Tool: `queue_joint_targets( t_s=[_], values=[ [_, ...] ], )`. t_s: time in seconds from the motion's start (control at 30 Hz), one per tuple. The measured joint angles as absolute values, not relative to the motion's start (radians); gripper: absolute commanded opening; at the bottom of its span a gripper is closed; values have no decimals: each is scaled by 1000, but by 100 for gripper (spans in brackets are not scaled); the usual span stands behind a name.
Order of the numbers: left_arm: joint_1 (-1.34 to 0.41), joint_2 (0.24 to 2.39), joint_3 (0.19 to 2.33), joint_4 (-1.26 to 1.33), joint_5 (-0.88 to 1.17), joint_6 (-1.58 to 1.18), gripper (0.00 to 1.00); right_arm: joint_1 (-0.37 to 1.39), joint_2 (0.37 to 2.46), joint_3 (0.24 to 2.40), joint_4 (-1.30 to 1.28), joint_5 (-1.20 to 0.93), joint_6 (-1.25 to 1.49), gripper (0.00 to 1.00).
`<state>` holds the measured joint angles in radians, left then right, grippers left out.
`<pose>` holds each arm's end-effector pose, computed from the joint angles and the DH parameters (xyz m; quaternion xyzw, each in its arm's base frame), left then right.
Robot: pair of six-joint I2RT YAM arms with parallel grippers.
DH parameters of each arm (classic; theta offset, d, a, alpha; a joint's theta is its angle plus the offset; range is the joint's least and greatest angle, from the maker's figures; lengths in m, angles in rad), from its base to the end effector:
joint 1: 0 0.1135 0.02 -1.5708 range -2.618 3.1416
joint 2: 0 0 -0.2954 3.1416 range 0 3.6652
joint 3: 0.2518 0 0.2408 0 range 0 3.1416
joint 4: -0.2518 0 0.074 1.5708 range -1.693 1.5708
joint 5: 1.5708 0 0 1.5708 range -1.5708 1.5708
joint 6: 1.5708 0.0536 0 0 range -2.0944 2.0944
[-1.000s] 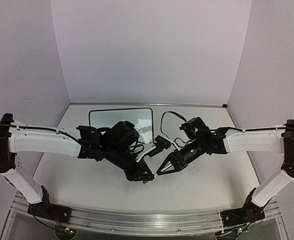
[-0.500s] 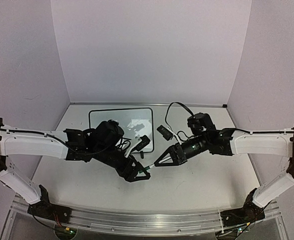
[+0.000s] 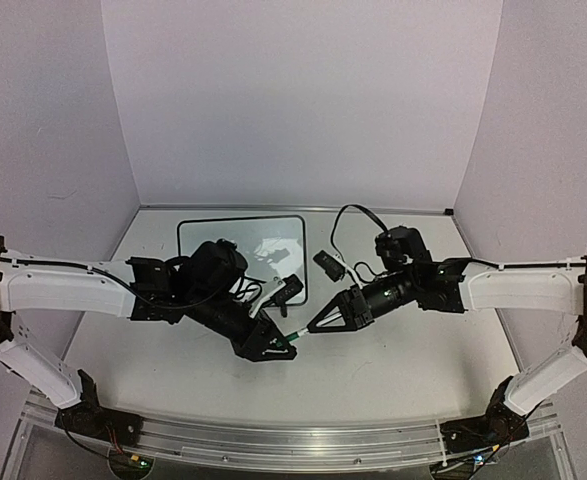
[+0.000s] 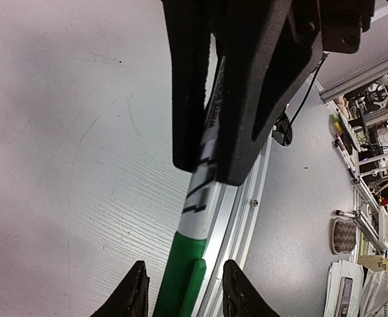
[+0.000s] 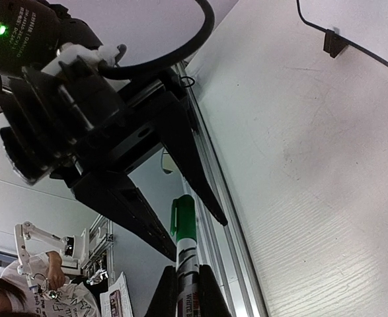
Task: Write a sentence on the whiteboard
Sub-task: Open the pen cap from the whiteboard marker, then place the pen cap at the center of the board.
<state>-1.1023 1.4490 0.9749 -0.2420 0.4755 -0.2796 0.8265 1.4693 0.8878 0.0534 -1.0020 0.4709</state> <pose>0.1184 -0.2884 0.2738 0.4431 0.7717 -0.4219 0.1738 0.1746 0.2562 0.2776 -0.3700 0.7063 0.5958 0.0965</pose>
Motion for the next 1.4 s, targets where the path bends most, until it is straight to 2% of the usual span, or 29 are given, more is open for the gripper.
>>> queue_joint_targets(
  t_s=[0.1,0.2,0.37,0.87,1.2,1.4],
  values=[
    [-1102,1449,978,-249,482,-266,31,826,1469,884,53,-1015,473,0],
    [-1102,1449,984,-254,491,-254,17,826,1469,883,54,-1024,474,0],
    [-1103,1456,995,-261,519,-230,1,826,1469,882,53,-1055,474,0],
    [-1103,1447,991,-249,548,-182,0,808,1464,879,55,-1086,455,0],
    [-1100,1406,911,-291,507,-183,0,626,1369,815,21,-1149,416,0],
    [-1099,1388,870,-315,430,-207,0,602,1292,815,-59,-1142,381,0]
  ],
)
